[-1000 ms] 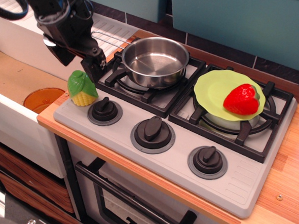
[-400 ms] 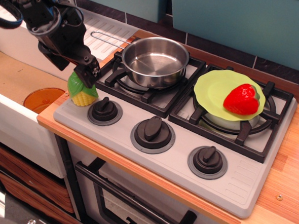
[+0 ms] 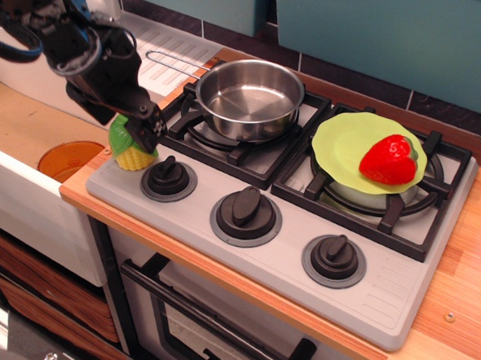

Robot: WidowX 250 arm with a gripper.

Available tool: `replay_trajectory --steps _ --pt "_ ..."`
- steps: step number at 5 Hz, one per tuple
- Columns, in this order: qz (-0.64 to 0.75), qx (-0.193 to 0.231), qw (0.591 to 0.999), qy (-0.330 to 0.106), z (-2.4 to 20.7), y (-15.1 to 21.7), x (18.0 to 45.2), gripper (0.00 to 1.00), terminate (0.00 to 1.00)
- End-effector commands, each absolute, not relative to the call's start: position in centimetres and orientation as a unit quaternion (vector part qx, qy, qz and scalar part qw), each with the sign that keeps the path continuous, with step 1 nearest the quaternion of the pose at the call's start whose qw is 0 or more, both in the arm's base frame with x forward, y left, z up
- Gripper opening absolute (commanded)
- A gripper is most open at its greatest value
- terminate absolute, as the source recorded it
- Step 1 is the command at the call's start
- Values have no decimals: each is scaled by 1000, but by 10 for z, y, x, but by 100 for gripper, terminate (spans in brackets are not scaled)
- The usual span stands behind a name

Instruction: Put strawberry on plate and corncob in pot or pan on stove

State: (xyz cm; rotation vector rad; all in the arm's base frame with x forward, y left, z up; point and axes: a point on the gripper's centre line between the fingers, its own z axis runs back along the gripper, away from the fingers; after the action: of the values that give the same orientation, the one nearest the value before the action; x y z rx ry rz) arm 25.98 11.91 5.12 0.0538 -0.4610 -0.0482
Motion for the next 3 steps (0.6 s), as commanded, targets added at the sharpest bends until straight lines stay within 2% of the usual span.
replay_trajectory --steps 1,2,3 --pt "-29 26 969 -242 45 117 267 100 0" --pt "-19 21 971 -238 42 114 266 100 0" --pt "-10 21 974 -226 49 109 262 0 0"
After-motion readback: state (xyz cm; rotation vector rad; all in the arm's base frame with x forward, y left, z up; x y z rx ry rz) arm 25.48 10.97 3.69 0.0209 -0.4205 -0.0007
